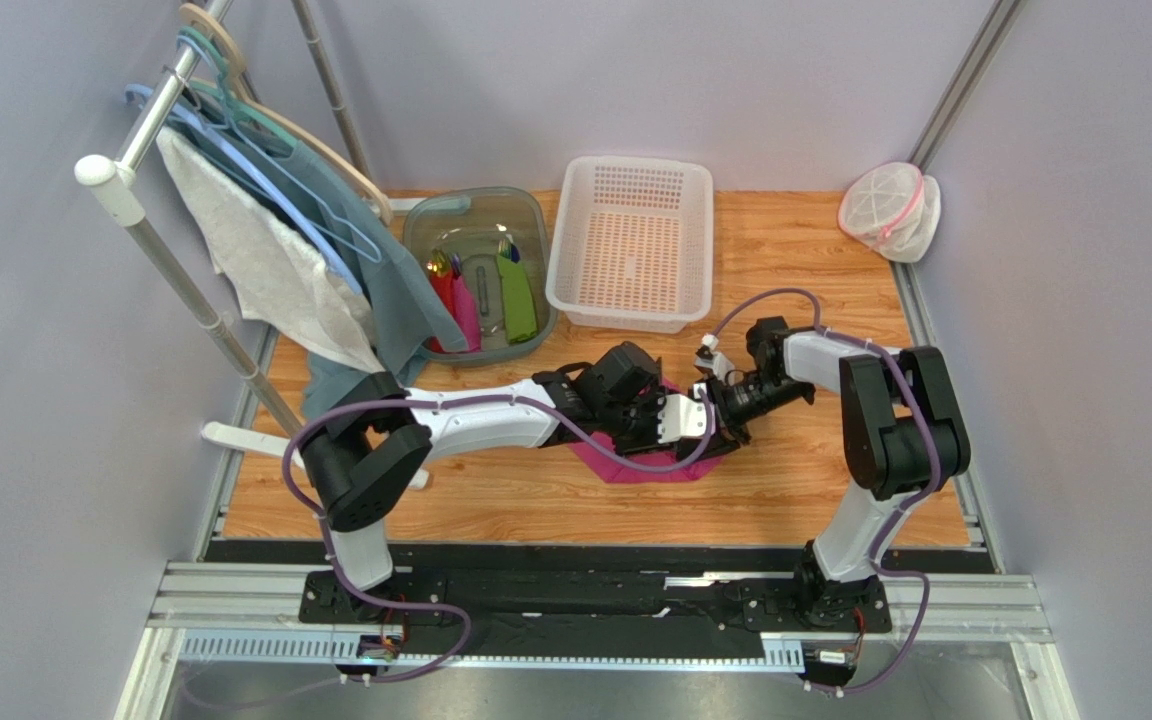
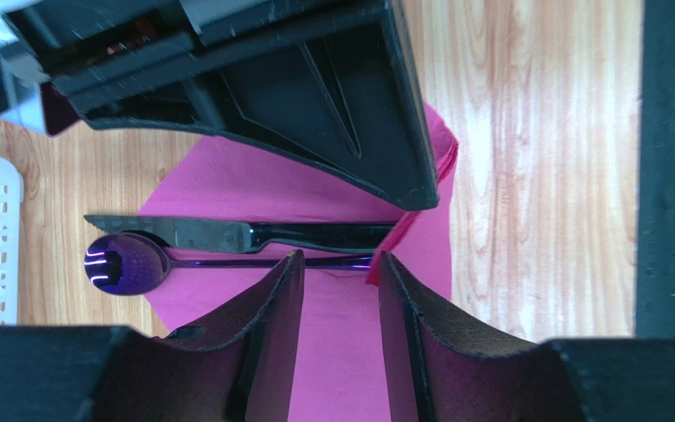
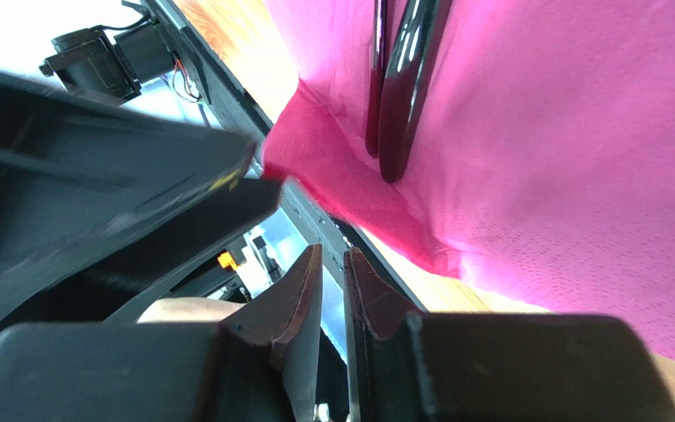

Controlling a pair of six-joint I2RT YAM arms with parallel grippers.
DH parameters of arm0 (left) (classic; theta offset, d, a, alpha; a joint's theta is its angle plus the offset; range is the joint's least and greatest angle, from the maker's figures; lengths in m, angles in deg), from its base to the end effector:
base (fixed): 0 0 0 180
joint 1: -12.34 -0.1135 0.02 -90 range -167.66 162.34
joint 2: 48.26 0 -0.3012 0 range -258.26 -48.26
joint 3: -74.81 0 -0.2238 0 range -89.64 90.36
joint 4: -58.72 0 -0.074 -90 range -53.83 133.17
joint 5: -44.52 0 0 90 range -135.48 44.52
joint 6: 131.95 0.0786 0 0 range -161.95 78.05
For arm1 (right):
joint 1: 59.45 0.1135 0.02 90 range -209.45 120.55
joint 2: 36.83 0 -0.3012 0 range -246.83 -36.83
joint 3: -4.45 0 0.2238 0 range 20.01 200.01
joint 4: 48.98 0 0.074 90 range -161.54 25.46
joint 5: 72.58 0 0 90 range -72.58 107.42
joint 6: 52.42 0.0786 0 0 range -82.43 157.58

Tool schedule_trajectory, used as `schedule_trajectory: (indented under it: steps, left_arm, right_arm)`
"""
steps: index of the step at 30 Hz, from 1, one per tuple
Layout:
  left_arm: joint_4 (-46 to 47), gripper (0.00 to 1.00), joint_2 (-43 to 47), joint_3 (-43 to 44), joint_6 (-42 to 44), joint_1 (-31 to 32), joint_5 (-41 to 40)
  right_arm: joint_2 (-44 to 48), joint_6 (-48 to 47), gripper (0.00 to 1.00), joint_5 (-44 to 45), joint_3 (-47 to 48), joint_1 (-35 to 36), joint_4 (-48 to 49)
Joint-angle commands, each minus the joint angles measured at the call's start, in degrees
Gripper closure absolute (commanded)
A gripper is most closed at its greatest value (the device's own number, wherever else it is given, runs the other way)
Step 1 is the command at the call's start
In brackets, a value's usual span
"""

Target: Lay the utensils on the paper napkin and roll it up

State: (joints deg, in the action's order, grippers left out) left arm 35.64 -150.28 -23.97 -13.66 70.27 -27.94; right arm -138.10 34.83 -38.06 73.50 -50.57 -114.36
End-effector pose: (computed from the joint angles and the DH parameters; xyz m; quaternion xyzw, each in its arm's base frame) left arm 0.1919 -0.3509 0.2254 0.6650 0.6230 -0.2346 0.3384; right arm 0.2395 0.1030 0.1721 0.0588 -0.8817 -0.4606 0.0834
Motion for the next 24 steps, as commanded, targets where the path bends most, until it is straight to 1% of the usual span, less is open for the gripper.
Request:
schedule_trajectory:
  steps: [1,10,12,13,14,15,18,20,24]
  left_arm:
    - [-1.61,0.54,2.88,-1.24,-3.24,-0.01,3.20]
    - [-2.14,0.53,2.52,-1.07,-3.77,-0.01,5.83]
    - [-2.40,0.53,2.53,-1.42,-3.68,0.08,5.93]
    - [-2.31,0.55,2.35,-1.51,-3.77,-0.01,5.67]
    - [-2.23,0.57,1.83,-1.42,-4.03,-0.01,5.49]
    - [-2.14,0.58,1.47,-1.33,-4.21,-0.01,5.14]
    - [-1.35,0.60,0.24,-0.89,-4.56,-0.10,4.08]
    - [-1.17,0.64,-1.07,-0.28,-4.65,-0.10,3.38]
    - [-0.65,0.68,-3.27,1.04,-5.96,-0.54,1.97]
  right_arm:
    - [1.52,0.54,0.83,0.02,-0.14,0.17,1.83]
    - [0.11,0.55,0.85,0.55,0.12,1.13,1.92]
    - [0.11,0.28,0.86,0.38,0.47,1.13,1.66]
    - [0.11,0.11,0.88,0.12,0.47,1.05,1.57]
    - [0.72,0.02,0.92,-0.41,0.30,1.13,1.57]
    - [0.99,-0.07,0.93,-0.41,0.12,1.13,1.66]
    - [2.13,0.28,0.94,-0.59,-0.93,1.31,2.36]
    - [1.96,0.46,0.94,-0.50,-1.11,1.57,2.45]
    - [0.12,0.46,0.96,-0.59,-0.41,2.10,2.01]
